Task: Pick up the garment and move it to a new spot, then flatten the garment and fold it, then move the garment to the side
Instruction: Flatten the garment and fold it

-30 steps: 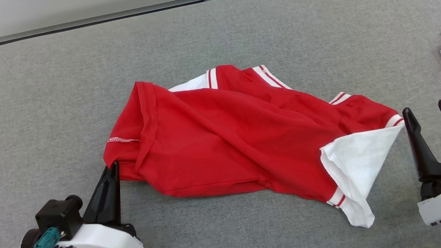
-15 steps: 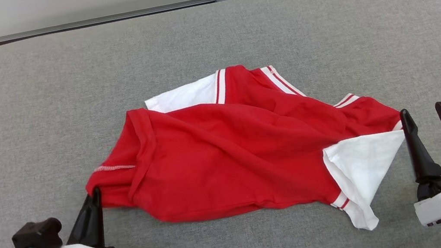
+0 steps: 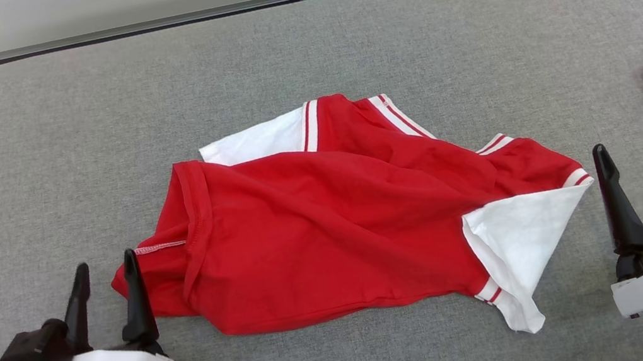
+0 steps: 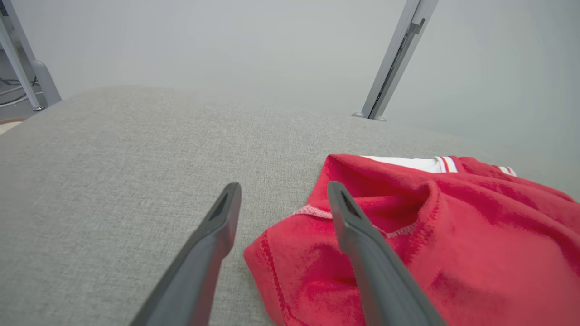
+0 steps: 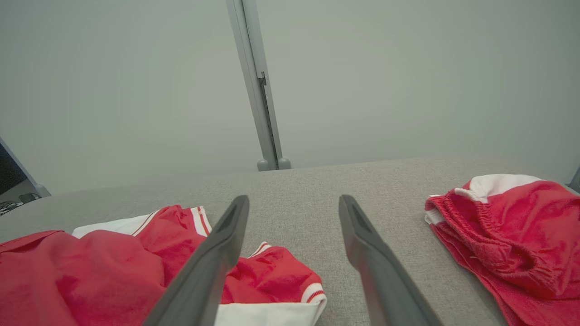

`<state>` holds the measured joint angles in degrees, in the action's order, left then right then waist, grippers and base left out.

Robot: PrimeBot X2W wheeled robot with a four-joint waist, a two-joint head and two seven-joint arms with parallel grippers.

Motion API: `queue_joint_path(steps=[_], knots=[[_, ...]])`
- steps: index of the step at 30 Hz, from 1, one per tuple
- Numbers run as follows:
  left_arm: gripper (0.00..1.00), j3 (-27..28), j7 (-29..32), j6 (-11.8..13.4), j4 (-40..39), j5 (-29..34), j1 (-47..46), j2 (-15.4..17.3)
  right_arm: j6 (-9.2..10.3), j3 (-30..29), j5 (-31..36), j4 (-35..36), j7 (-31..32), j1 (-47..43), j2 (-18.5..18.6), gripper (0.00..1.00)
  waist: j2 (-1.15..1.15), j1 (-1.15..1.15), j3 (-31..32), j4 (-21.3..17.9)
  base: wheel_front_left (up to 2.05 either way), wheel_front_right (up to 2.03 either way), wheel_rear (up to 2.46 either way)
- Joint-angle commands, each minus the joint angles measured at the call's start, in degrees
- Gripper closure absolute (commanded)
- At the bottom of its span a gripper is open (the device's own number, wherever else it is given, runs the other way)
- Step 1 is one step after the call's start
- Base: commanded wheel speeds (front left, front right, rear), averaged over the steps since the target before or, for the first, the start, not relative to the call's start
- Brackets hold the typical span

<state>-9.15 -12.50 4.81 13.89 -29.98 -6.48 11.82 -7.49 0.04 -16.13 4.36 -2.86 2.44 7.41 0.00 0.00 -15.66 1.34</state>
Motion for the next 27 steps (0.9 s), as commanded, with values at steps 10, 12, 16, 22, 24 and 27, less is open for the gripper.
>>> queue_joint_path(steps=[10, 12, 16, 22, 24, 27], knots=[[0.00, -0.2, -2.7, 2.7, -11.4, 10.8, 0.3, 0.5, 0.00, -0.5, 1.7, 2.1, 1.5, -1.3, 1.5, 0.00, 0.00, 0.00, 3.3, 0.4, 0.00, 0.00, 0.00], [0.00, -0.8, -2.7, 3.0, -13.1, 12.1, 1.3, 0.8, 0.00, -0.2, 1.8, 2.6, 1.9, -1.8, 1.6, 0.00, 0.00, 0.00, 4.2, 0.2, 0.00, 0.00, 0.00], [0.00, -2.5, -1.4, 3.5, -14.7, 13.4, 3.8, 1.2, 0.00, 0.1, 1.9, 3.1, 2.8, -3.2, 2.0, 0.00, 0.00, 0.00, 5.7, -0.2, 0.00, 0.00, 0.00], [0.00, -3.6, -0.2, 3.9, -15.2, 13.0, 6.0, 0.7, 0.00, -0.1, 1.7, 3.9, 3.8, -4.6, 2.2, 0.00, 0.00, 0.00, 6.8, -0.1, 0.00, 0.00, 0.00], [0.00, -3.7, 0.0, 4.0, -15.3, 12.8, 6.1, 0.6, 0.00, -0.2, 1.7, 4.2, 4.0, -4.6, 2.2, 0.00, 0.00, 0.00, 6.9, 0.0, 0.00, 0.00, 0.00], [0.00, -3.9, 0.3, 4.1, -15.2, 12.6, 6.2, 0.6, 0.00, -0.1, 1.5, 4.3, 4.1, -4.7, 2.3, 0.00, 0.00, 0.00, 7.2, 0.0, 0.00, 0.00, 0.00]])
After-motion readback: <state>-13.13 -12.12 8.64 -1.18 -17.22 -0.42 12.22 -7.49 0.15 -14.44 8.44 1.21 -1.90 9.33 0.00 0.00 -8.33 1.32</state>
